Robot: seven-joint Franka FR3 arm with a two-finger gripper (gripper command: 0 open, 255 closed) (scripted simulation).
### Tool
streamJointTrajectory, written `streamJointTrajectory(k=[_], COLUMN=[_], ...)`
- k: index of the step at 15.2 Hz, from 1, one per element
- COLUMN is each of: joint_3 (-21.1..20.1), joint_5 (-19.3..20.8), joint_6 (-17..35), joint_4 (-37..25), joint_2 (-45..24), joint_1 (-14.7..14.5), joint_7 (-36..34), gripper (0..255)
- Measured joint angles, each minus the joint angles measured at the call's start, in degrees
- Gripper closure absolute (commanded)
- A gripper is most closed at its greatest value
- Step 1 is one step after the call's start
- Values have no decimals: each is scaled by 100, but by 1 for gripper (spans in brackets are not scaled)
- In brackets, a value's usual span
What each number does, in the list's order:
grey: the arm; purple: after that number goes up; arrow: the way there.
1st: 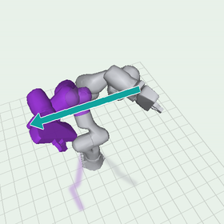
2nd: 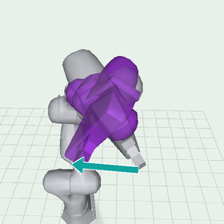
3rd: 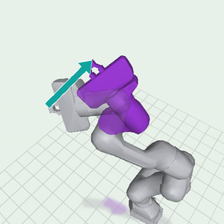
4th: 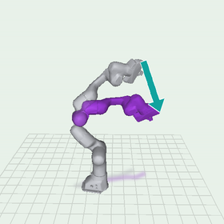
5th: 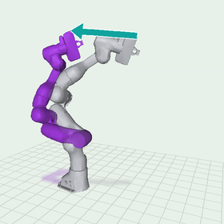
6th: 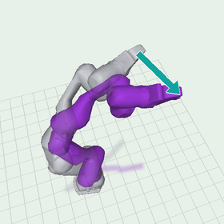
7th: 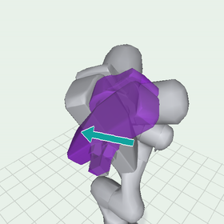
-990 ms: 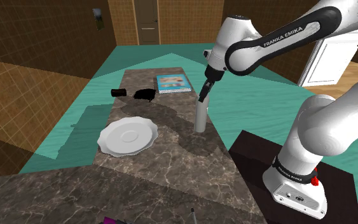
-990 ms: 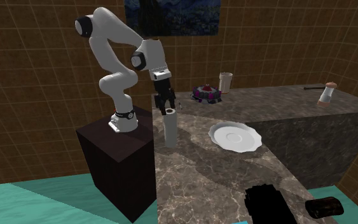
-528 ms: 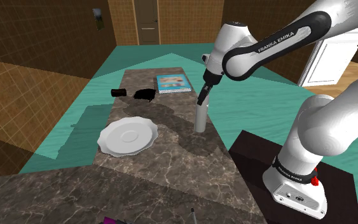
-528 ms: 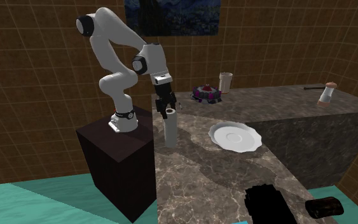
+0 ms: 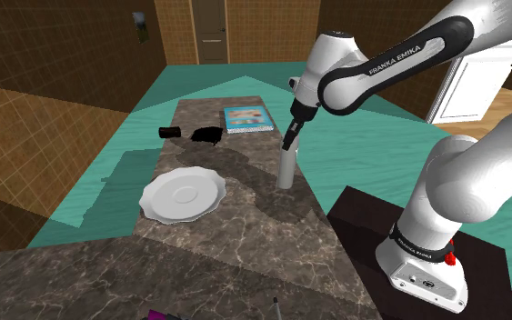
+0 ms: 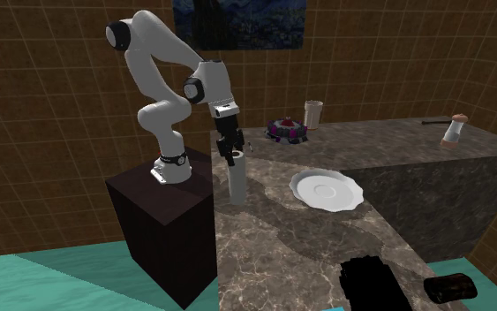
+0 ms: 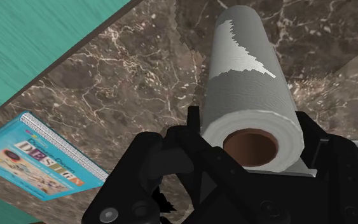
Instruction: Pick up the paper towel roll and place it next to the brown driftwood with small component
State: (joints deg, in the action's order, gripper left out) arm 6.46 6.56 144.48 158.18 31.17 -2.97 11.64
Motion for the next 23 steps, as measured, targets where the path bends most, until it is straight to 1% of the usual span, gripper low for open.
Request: streamJointTrajectory(k=[6,23], joint_3=[-1,-81], joint_5=[-2,-98], joint_6=[-50,-1543], joint_4=[-20,-950], joint_2=[30,593], joint_1=[0,-49], joint_7=[4,40], gripper=[255,255])
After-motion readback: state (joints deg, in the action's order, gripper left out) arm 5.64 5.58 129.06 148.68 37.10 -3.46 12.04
